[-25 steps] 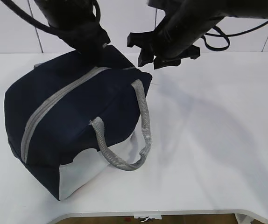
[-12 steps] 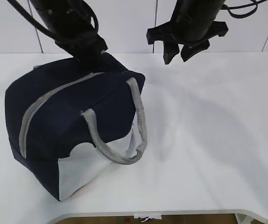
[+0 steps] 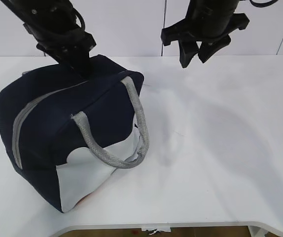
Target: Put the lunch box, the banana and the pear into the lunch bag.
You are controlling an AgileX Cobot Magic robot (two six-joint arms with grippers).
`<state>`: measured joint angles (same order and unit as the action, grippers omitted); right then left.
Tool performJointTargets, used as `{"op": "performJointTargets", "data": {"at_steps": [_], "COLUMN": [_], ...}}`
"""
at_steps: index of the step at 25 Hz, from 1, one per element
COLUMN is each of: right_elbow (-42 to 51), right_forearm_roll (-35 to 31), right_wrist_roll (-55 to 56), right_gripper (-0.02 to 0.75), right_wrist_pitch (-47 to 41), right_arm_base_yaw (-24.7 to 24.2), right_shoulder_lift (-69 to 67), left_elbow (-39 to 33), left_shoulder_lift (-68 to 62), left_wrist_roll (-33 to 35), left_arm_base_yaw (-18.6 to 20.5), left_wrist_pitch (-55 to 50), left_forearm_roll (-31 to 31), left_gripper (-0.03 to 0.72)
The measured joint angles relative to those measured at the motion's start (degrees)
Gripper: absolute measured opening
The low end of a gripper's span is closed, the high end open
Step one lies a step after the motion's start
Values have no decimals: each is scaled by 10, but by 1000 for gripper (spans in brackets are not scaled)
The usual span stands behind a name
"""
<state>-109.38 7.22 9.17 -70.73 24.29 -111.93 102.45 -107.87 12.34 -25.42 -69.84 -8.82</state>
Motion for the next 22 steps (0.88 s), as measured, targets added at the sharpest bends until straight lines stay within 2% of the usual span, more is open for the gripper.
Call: {"op": "performJointTargets", "data": {"at_steps": [6, 10, 17, 22], "right_elbow": [0, 0, 74, 162], "right_forearm_roll": [-33, -47, -46, -46], "right_wrist_roll": [-16, -21, -25, -26], "right_gripper": [317, 316, 314, 314], "right_wrist_pitch": [-3, -7, -10, -11], "right_arm_base_yaw": [0, 0, 0, 0], "right_shoulder_lift": [30, 73, 198, 312], "left_elbow": [31, 37, -30, -77], "left_shoulder_lift": [12, 52, 171, 264], "left_wrist_roll": [-2, -47, -62, -62], "left_arm_base_yaw": [1, 1, 1, 1], "left_wrist_pitch": [-10, -13, -15, -20], "left_forearm_roll": [-1, -3, -4, 28], "left_gripper": [327, 329, 329, 328]}}
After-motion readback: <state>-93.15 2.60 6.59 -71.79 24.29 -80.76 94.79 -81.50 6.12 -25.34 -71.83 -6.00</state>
